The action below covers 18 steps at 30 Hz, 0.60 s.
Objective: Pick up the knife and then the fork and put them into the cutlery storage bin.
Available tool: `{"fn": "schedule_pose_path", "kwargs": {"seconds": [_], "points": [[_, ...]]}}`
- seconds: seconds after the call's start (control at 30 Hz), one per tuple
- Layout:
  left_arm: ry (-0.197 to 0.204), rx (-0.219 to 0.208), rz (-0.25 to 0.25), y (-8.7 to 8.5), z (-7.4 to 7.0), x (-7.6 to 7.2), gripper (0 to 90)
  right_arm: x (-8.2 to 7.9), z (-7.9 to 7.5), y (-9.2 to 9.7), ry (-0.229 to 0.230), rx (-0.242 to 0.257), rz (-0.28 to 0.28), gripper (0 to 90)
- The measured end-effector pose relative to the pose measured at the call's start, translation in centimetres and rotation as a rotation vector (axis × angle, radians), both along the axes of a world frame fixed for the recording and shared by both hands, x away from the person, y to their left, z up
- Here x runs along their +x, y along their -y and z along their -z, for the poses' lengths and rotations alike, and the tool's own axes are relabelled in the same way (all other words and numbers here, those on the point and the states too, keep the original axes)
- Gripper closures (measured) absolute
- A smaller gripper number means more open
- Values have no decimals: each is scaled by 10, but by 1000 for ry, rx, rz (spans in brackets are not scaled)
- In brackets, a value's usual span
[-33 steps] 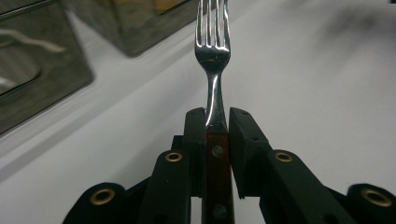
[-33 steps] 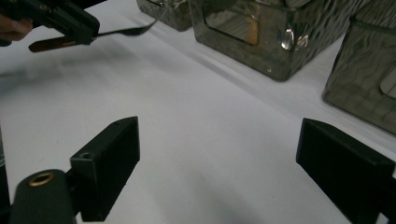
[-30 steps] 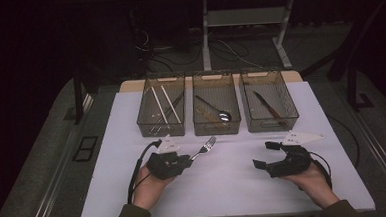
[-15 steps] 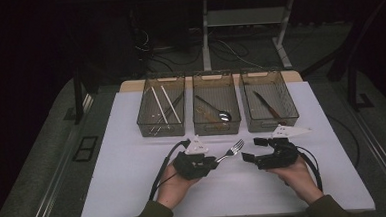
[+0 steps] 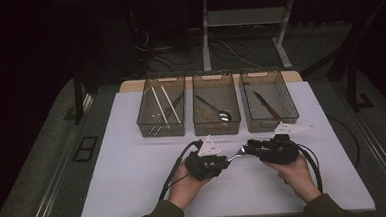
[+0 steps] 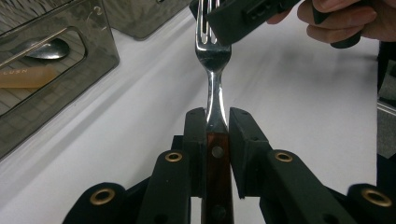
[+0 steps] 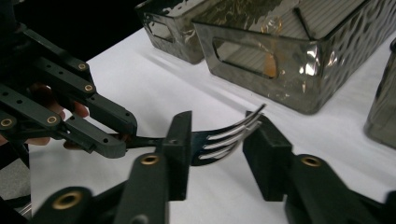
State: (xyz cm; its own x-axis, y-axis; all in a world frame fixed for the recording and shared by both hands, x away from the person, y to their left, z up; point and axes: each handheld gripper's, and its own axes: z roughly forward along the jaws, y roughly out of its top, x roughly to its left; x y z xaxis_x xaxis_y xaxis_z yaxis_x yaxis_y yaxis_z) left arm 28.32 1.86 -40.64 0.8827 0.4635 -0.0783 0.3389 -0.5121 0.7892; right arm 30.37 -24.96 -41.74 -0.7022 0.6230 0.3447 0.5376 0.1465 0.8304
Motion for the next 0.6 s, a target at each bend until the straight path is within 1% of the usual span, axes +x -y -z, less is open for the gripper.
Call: {"fn": "schedule_pose_path", "kwargs": {"seconds": [0.07, 0.1, 0.2, 0.27, 0.33, 0.4, 0.43, 0.5, 0.53, 0.6], "points": [[1, -3, 0, 0, 0, 0, 768, 2, -3, 1, 10, 20, 2, 738], [2, -5, -3, 0, 0, 0, 768, 3, -4, 1, 19, 28, -2, 756], [6, -10, -5, -1, -1, 0, 768, 5, -11, -2, 27, 51, -8, 795], [7, -21, -2, -1, -1, 0, 766, 6, -16, -4, 34, 65, -22, 821], [8, -31, 1, -2, -2, -1, 763, 7, -22, -7, 46, 61, -27, 835], [5, -52, 5, -3, -4, -1, 758, 8, -27, -10, 59, 56, -31, 846], [5, -66, 5, -3, -4, -1, 754, 9, -29, -11, 64, 61, -33, 852], [-8, -97, 15, -4, -4, 0, 745, 10, -33, -13, 71, 74, -44, 864], [-8, -105, 20, -4, -3, 0, 741, 10, -35, -14, 73, 77, -46, 866], [0, -120, 37, -5, -4, -1, 723, 9, -40, -17, 87, 68, -52, 869]]}}
